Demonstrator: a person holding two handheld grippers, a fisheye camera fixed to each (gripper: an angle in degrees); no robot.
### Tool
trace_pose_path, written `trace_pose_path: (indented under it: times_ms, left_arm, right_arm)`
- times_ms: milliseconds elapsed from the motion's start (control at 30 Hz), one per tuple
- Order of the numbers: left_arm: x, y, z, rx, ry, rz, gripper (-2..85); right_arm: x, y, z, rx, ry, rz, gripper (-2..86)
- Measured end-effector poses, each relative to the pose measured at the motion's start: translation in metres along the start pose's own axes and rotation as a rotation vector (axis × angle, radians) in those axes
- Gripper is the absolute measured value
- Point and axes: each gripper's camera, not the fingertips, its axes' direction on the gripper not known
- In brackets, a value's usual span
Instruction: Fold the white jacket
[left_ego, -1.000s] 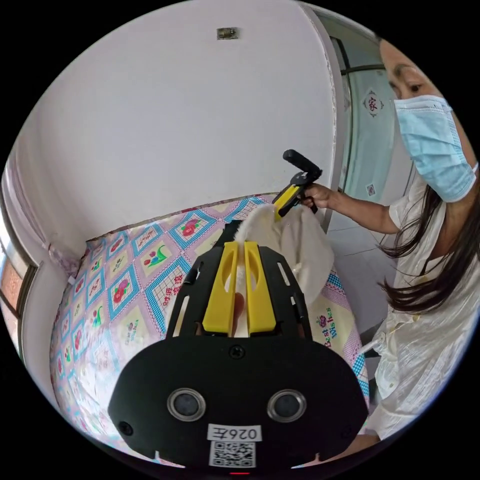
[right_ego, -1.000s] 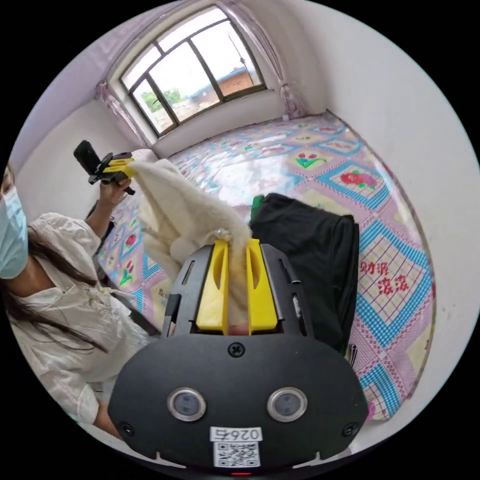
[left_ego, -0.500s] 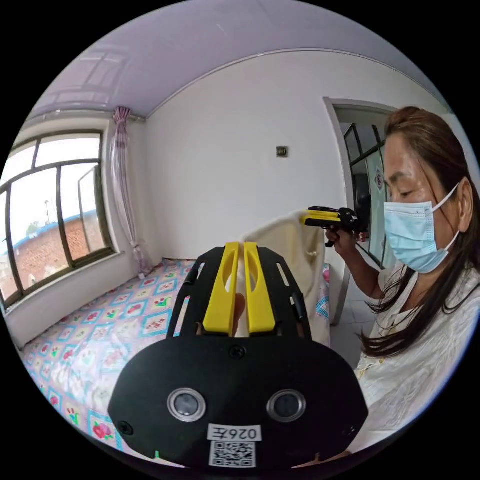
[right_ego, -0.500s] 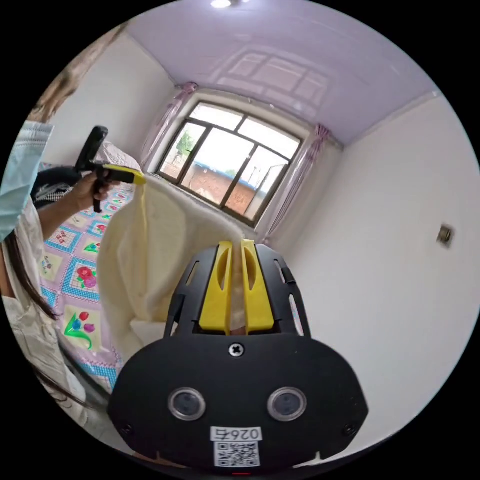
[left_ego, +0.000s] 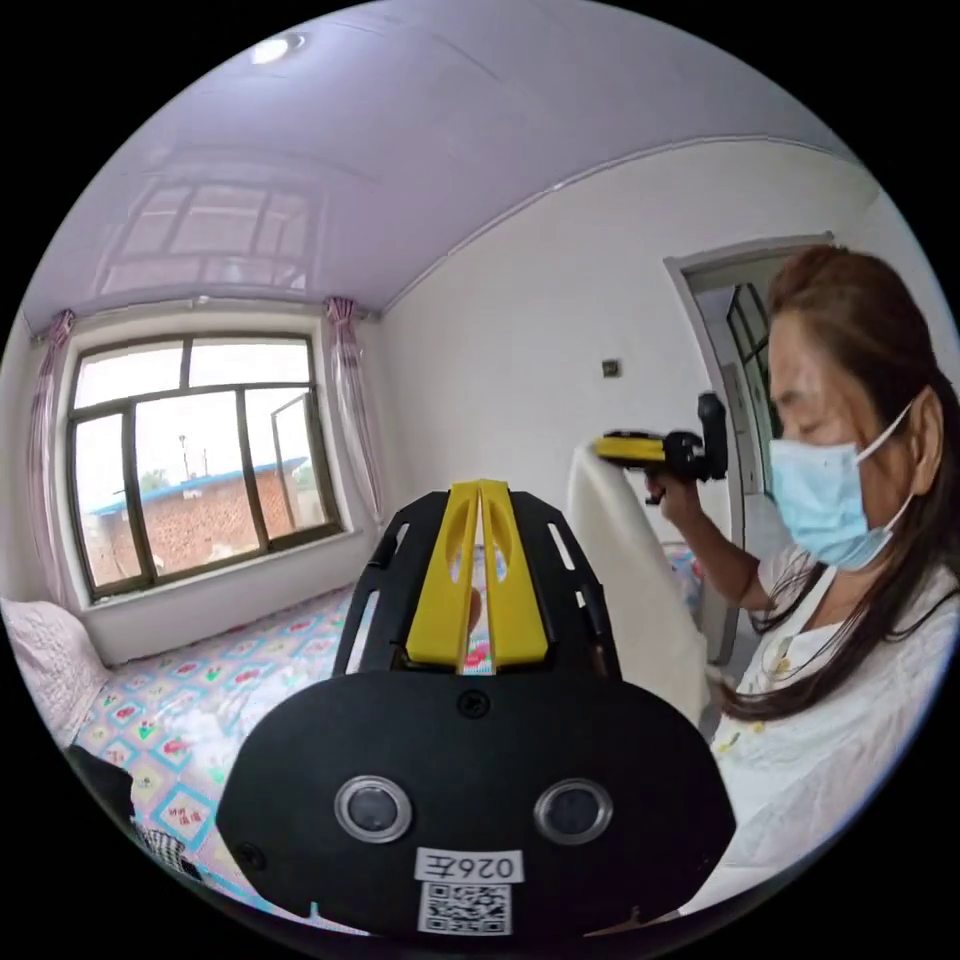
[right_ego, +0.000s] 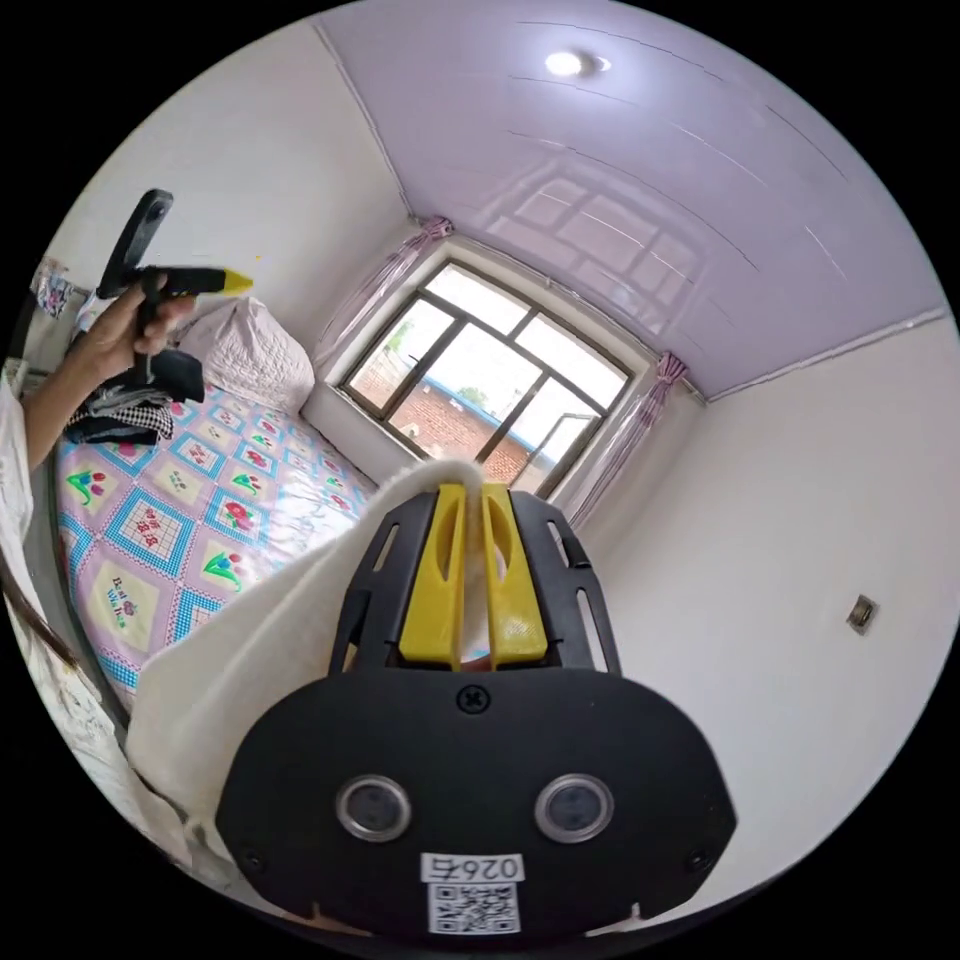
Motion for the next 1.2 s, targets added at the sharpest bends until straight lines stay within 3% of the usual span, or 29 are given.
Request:
trace_pose_path:
  times_ms: [133, 300, 500, 700, 800, 867, 933, 1033, 1200]
  left_arm:
    - [0.031, 0.068, 0.040, -0.153, 0.063, -0.114, 11.8]
    - [0.069, 0.113, 0.073, -0.172, 0.246, -0.374, 20.1]
    - [0.156, 0.067, 0.108, -0.273, 0.207, -0.181, 28.3]
    - [0.215, 0.012, 0.135, -0.261, 0.029, -0.028, 31.2]
    - [0.230, -0.007, 0.154, -0.284, -0.093, 0.054, 25.4]
    - [0.233, -0.014, 0.169, -0.390, -0.263, 0.132, 1.1]
    - [0.229, -0.023, 0.160, -0.360, -0.337, 0.185, 0.4]
    - [0.189, -0.053, 0.126, -0.342, -0.262, 0.064, -0.1]
    - [0.131, -0.089, 0.048, -0.156, -0.239, -0.139, -0.4]
  right_arm:
    - [-0.024, 0.012, 0.016, -0.011, -0.001, -0.052, -1.2]
    - [-0.038, 0.026, 0.037, -0.007, 0.095, -0.121, -1.3]
    - [-0.018, 0.031, 0.051, -0.052, 0.267, -0.165, -1.3]
    - [0.013, 0.032, 0.037, -0.061, 0.389, -0.189, -1.3]
    - [0.028, 0.037, 0.013, -0.032, 0.414, -0.191, -1.3]
    - [0.039, 0.045, -0.004, -0.005, 0.443, -0.190, -1.3]
    - [0.056, 0.057, -0.021, 0.013, 0.468, -0.175, -1.3]
    - [0.093, 0.089, -0.045, 0.016, 0.483, -0.143, -1.3]
    - [0.135, 0.159, -0.102, 0.055, 0.445, -0.082, -1.3]
